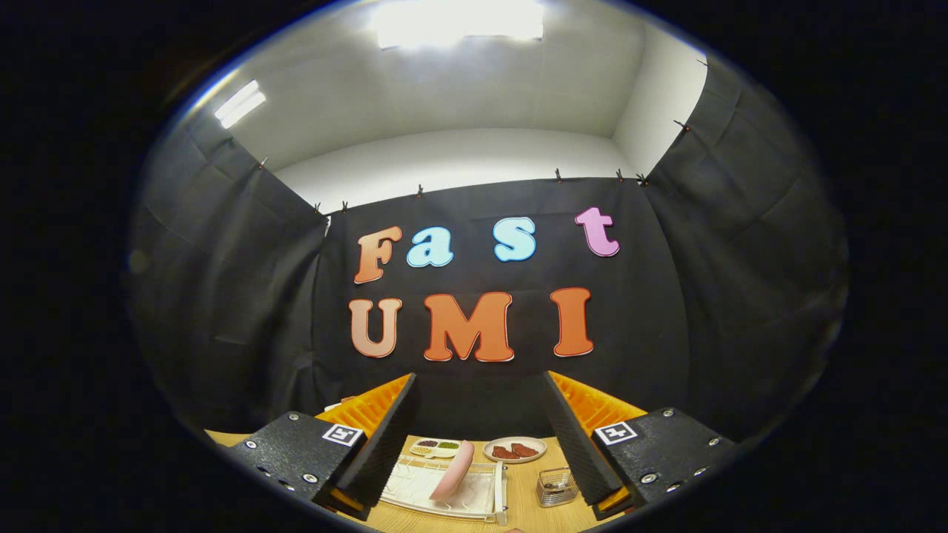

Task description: Take the plate from the dish rack, then take the spoon from the basket and place it into the plate.

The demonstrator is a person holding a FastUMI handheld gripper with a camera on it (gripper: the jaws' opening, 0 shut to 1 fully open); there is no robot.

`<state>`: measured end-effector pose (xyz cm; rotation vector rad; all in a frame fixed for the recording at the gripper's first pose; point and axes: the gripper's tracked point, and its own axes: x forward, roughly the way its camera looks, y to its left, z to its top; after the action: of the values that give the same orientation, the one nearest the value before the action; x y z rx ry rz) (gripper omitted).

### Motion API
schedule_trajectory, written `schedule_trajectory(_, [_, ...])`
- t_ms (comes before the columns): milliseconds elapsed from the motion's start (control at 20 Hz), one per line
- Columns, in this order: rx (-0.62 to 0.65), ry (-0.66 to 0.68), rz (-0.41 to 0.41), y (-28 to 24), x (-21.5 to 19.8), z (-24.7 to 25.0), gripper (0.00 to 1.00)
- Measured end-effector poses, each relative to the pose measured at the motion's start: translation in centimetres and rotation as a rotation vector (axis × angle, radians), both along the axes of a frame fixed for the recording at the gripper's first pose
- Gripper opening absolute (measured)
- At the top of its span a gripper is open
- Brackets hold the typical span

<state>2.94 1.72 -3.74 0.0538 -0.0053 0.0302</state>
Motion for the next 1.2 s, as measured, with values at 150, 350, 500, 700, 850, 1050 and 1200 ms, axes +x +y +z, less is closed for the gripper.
schedule_trajectory(150, [-0.006, 0.021, -0.005, 0.7, 1.0, -0.9, 0.98])
schedule_trajectory(350, [-0.056, 0.029, -0.006, 2.0, 2.2, -1.6, 0.98])
schedule_trajectory(500, [-0.093, 0.048, 0.003, 3.4, 3.1, -3.0, 0.98])
schedule_trajectory(700, [-0.127, 0.081, 0.012, 3.9, 4.5, -4.6, 0.98])
schedule_trajectory(850, [-0.109, 0.123, 0.024, 3.9, 5.1, -6.0, 0.98])
schedule_trajectory(1050, [-0.104, 0.215, 0.031, 3.1, 6.0, -7.8, 0.98])
schedule_trajectory(1200, [-0.102, 0.271, 0.063, 3.6, 7.1, -8.5, 0.98])
